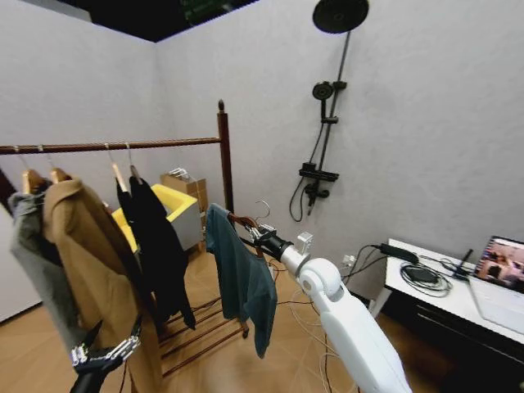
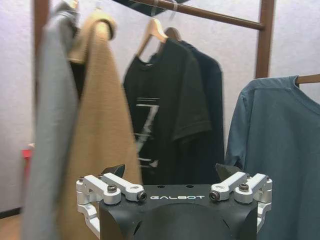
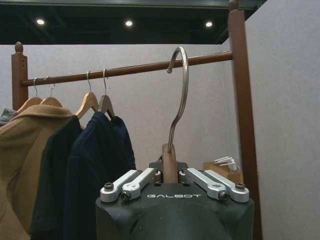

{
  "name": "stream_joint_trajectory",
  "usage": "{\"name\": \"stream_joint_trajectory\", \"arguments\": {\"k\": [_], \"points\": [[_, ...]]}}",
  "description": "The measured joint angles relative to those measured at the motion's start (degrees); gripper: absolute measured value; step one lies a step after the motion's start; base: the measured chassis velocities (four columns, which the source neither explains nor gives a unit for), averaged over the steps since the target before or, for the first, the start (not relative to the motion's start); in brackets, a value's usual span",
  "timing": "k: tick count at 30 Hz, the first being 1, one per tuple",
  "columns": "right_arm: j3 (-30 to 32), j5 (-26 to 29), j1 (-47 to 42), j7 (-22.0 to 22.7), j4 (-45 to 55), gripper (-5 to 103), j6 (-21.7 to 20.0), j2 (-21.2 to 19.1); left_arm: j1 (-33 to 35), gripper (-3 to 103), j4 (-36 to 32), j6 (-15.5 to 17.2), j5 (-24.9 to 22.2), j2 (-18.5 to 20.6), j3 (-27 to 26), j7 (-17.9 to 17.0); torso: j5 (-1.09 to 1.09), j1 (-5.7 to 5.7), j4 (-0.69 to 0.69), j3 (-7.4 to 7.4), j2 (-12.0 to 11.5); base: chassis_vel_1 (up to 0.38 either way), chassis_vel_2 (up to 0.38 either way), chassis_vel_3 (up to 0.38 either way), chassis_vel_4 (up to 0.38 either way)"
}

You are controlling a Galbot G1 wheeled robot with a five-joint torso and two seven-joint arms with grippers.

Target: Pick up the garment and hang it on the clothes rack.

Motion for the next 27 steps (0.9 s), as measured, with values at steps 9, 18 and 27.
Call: {"name": "stream_joint_trajectory", "arguments": {"k": [9,18,27], "points": [[2.08,-0.13,-0.16,0.66,-1.26,10,0.86,-0.80,0.00,100,0.00,0.00,0.00,0.00,0.00,0.00,0.00,0.00,0.00,0.00,0.00,0.127,0.129,0.124,0.132],[4.37,-1.22,0.38,2.74,-2.96,10,1.33,-1.13,0.00,100,0.00,0.00,0.00,0.00,0.00,0.00,0.01,0.00,0.00,0.00,0.00,0.126,0.126,0.129,0.119],[5.77,-2.30,2.67,4.72,-4.84,10,0.99,-2.44,0.00,100,0.00,0.00,0.00,0.00,0.00,-0.01,0.00,0.00,0.00,0.00,0.00,0.069,0.067,0.066,0.063]]}}
